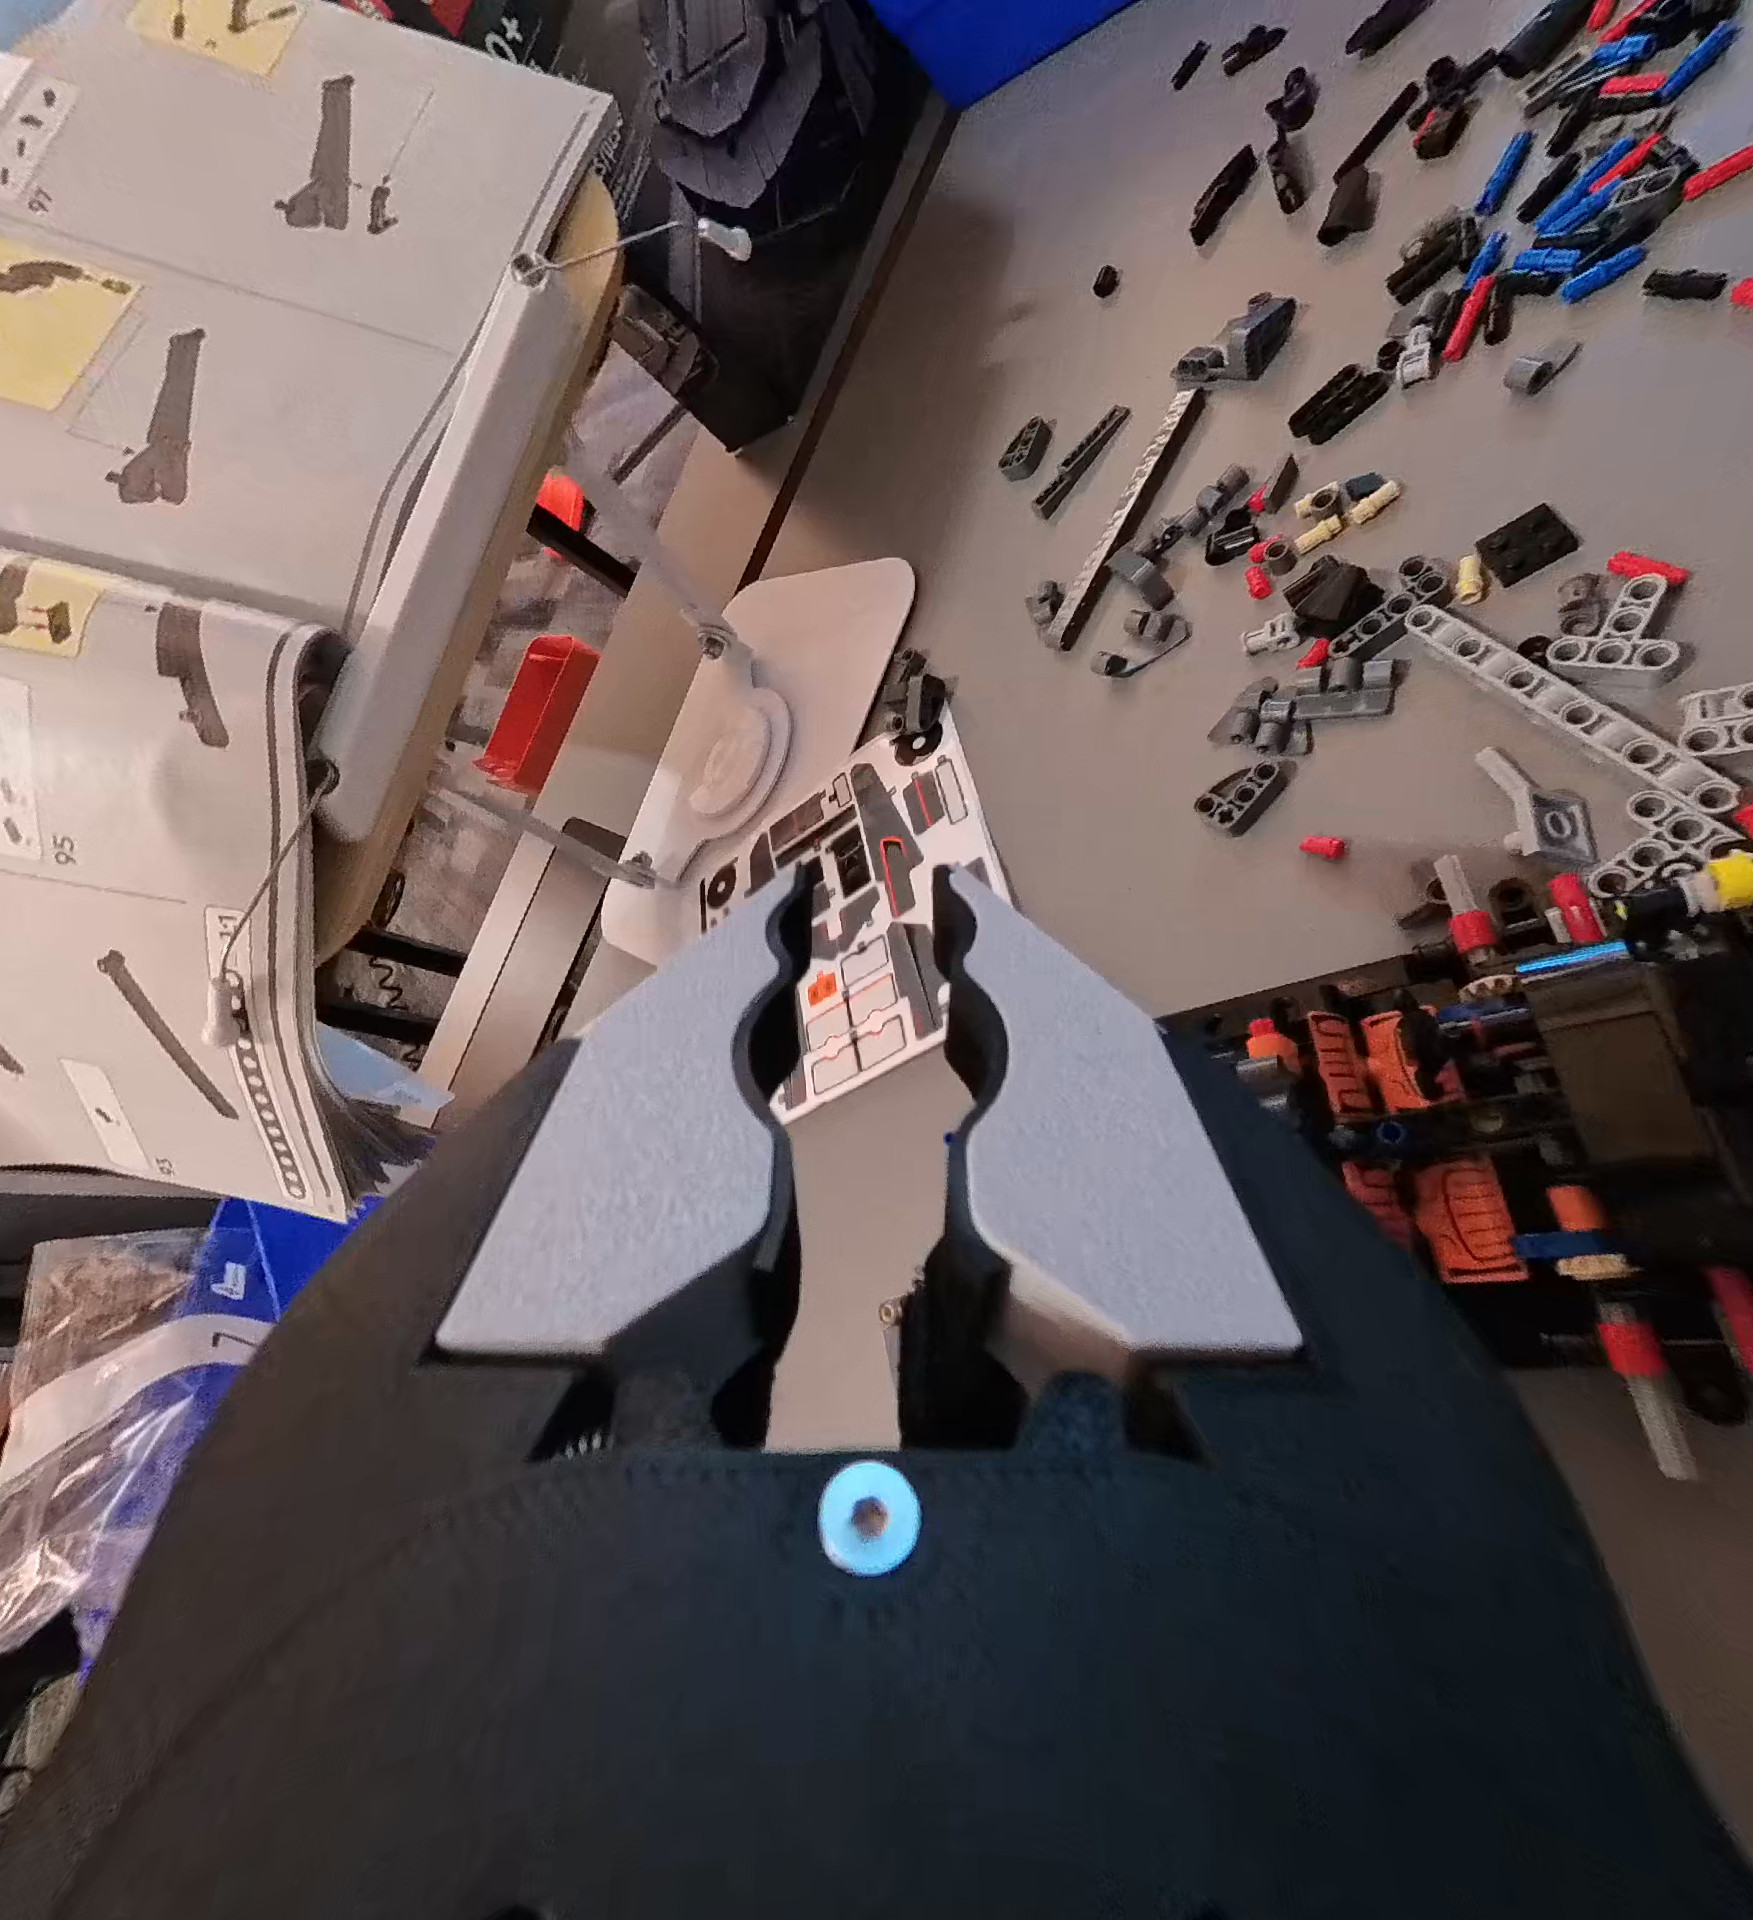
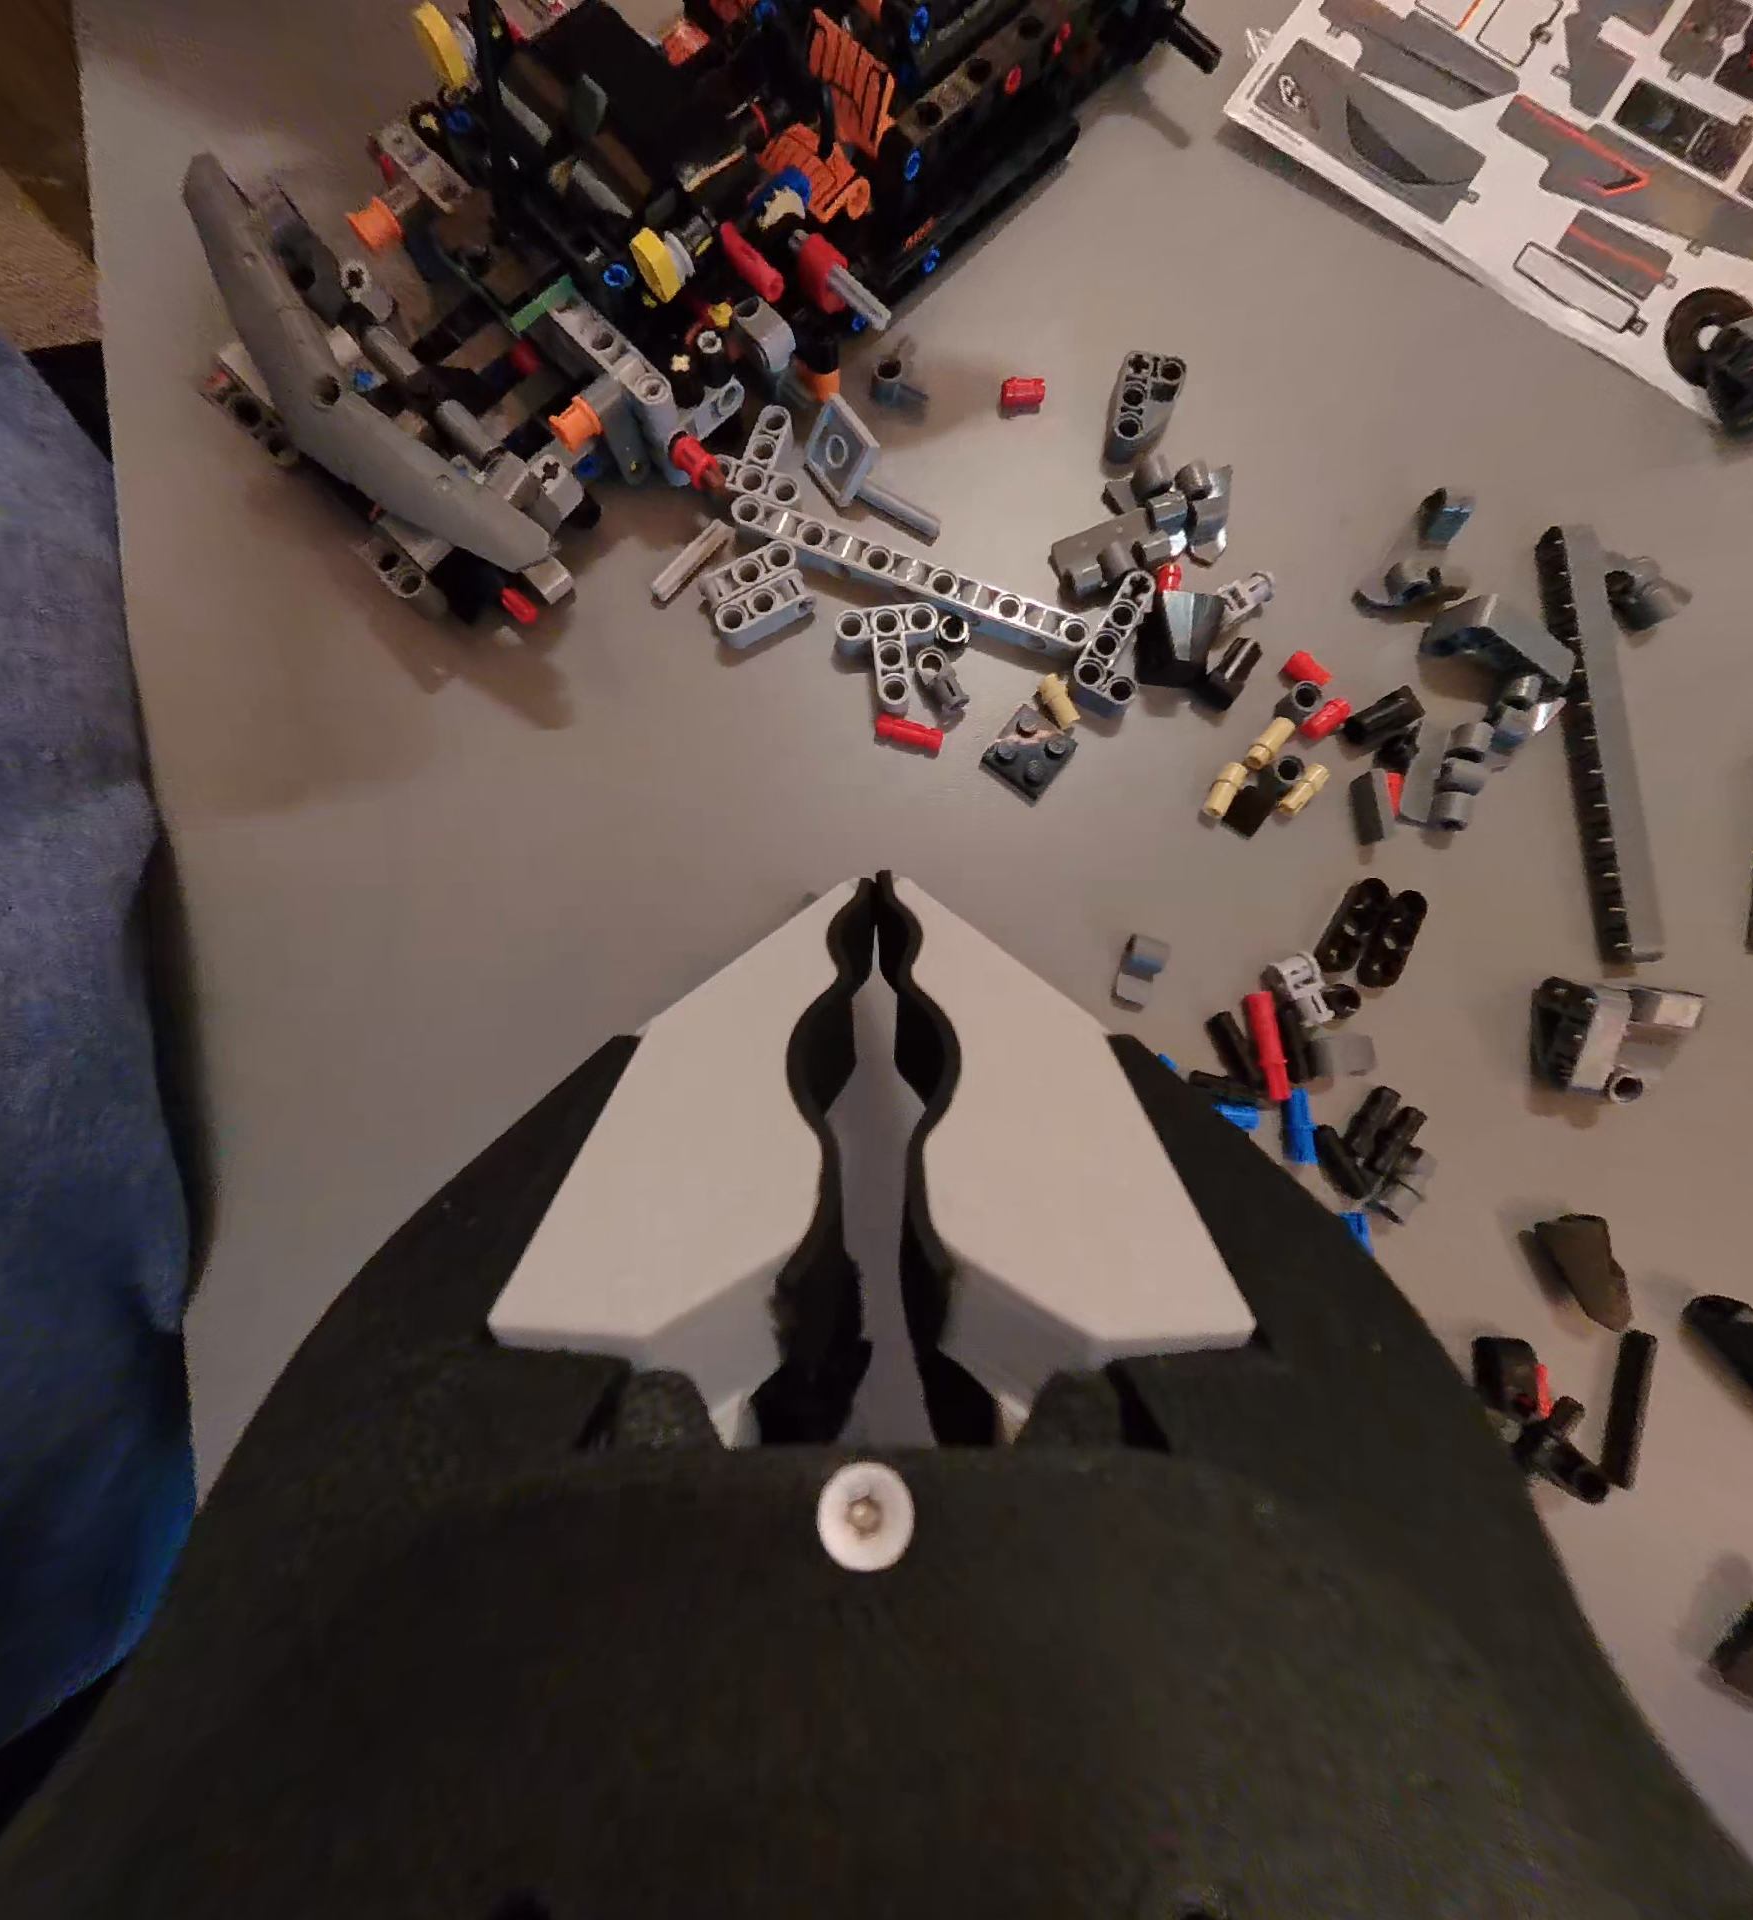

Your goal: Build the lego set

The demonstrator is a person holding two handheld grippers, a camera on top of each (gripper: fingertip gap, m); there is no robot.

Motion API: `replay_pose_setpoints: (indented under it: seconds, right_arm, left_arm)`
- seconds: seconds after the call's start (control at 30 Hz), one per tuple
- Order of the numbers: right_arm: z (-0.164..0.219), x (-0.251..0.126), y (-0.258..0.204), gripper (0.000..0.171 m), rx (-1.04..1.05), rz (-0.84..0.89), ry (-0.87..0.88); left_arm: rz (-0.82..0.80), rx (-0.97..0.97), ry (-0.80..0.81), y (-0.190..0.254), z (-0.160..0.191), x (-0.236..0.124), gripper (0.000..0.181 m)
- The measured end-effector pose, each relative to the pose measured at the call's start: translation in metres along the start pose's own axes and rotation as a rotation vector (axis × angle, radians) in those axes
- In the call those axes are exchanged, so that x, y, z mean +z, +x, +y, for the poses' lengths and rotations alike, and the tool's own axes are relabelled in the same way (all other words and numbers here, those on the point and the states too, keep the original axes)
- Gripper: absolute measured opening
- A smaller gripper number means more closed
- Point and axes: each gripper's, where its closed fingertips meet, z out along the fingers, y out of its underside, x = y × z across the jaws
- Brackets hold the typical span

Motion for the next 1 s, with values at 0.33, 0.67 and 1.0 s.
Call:
replay_pose_setpoints:
  seconds: [0.33,0.67,1.0]
  right_arm:
    - [0.009,-0.028,0.008,0.006,0.18,0.027,0.105]
    - [0.027,-0.013,-0.015,0.011,0.15,0.025,0.0]
    - [0.019,0.006,-0.007,0.016,0.093,0.073,-0.046]
  left_arm:
    - [-0.019,-0.026,0.008,0.003,0.003,-0.015,0.02]
    - [-0.034,-0.044,0.025,0.003,0.004,-0.023,0.019]
    - [-0.053,-0.09,0.043,-0.004,0.016,-0.028,0.018]
